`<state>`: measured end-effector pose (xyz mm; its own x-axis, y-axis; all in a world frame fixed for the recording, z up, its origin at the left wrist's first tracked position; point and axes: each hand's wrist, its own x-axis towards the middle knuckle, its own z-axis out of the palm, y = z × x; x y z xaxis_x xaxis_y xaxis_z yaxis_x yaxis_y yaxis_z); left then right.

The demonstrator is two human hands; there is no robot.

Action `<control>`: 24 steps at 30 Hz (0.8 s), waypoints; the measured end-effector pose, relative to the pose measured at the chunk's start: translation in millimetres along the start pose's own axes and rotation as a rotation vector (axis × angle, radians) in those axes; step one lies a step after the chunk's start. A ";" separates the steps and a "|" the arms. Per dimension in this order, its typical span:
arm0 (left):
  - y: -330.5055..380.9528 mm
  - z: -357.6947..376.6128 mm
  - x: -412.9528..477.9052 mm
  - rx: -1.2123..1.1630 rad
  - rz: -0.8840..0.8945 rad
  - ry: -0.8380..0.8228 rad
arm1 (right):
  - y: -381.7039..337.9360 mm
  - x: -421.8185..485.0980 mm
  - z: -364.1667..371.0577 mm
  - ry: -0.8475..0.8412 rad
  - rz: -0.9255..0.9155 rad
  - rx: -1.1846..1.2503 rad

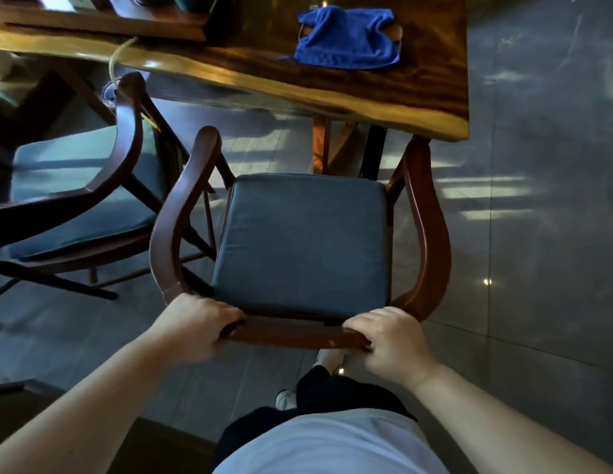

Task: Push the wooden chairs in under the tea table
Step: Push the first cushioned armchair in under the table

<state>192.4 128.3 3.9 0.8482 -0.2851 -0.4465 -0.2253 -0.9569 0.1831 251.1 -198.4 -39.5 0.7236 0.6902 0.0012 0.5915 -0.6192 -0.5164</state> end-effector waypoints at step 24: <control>-49.6 -16.6 8.8 0.011 0.229 0.191 | -8.9 73.3 18.1 -0.523 0.135 0.064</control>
<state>219.0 174.3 5.5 0.8492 -0.4795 -0.2214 -0.4257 -0.8695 0.2505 292.4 -135.5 -50.4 0.5084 0.7105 -0.4866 0.4708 -0.7024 -0.5338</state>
